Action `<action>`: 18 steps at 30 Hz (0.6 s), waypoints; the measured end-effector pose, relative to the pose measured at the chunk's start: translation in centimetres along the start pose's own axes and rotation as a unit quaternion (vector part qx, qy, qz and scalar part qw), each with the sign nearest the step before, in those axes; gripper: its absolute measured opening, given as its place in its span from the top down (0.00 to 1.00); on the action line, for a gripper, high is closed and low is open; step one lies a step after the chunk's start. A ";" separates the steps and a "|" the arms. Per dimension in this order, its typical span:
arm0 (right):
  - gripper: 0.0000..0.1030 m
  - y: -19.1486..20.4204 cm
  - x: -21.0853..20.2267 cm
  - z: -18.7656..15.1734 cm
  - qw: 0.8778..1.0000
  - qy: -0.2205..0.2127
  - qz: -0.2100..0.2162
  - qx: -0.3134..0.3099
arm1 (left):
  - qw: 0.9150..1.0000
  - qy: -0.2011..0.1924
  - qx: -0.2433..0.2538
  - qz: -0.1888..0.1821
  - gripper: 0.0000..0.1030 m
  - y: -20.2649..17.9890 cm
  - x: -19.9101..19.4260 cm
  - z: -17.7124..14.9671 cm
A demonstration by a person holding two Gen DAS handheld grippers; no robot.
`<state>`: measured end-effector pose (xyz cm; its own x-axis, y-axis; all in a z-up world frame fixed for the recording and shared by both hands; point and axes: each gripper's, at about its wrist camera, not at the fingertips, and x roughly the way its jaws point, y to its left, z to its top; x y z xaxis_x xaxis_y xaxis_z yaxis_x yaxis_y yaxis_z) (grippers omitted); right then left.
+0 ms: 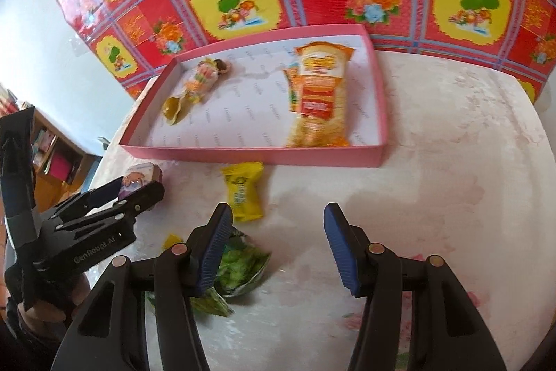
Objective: Organize snacks
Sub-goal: 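Grasp the yellow packet with the right tool while the left tool holds the purple tin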
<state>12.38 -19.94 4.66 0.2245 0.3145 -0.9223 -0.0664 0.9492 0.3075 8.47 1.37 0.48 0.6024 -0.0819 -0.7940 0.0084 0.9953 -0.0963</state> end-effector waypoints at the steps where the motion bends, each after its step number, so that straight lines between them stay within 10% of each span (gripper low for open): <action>1: 0.46 0.2 0.1 0.1 1.000 0.001 0.001 -0.002 | 1.000 0.001 -0.001 0.000 0.36 0.2 0.0 -0.1; 18: 0.59 2.8 2.7 1.6 1.000 0.016 0.018 -0.002 | 1.000 0.002 -0.009 -0.005 0.36 1.1 0.2 -0.6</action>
<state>14.38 -16.41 3.43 0.1901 0.3481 -0.9180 -0.0782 0.9374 0.3393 8.15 2.38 -0.15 0.5996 -0.0915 -0.7951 0.0000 0.9934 -0.1144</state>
